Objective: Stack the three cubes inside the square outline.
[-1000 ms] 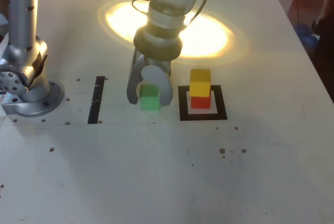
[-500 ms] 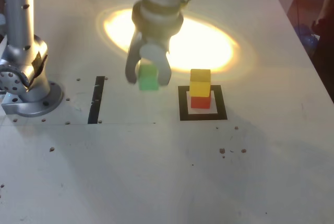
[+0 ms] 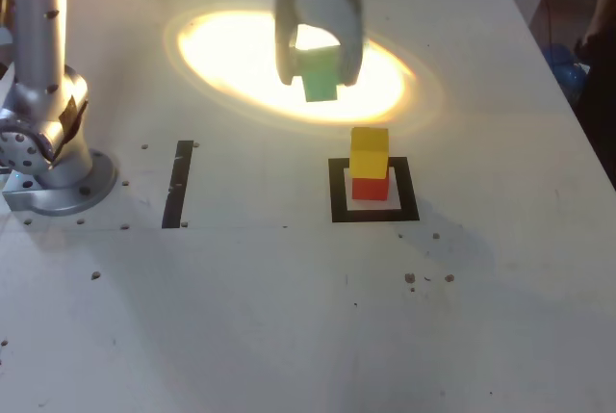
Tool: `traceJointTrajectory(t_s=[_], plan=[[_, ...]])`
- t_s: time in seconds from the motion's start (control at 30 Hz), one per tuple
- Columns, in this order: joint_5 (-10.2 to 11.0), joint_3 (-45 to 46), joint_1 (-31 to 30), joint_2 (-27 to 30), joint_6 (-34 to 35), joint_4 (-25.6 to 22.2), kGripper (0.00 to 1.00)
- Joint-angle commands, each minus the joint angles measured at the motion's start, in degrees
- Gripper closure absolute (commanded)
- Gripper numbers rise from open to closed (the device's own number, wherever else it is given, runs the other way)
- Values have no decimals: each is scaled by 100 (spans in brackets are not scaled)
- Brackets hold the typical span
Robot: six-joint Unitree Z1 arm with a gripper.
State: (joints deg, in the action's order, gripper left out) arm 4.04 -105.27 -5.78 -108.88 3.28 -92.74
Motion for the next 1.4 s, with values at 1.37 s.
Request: traceJointTrajectory(t_s=[1.37], plan=[[-127, -459, -141, -995, -22, 63, 84]])
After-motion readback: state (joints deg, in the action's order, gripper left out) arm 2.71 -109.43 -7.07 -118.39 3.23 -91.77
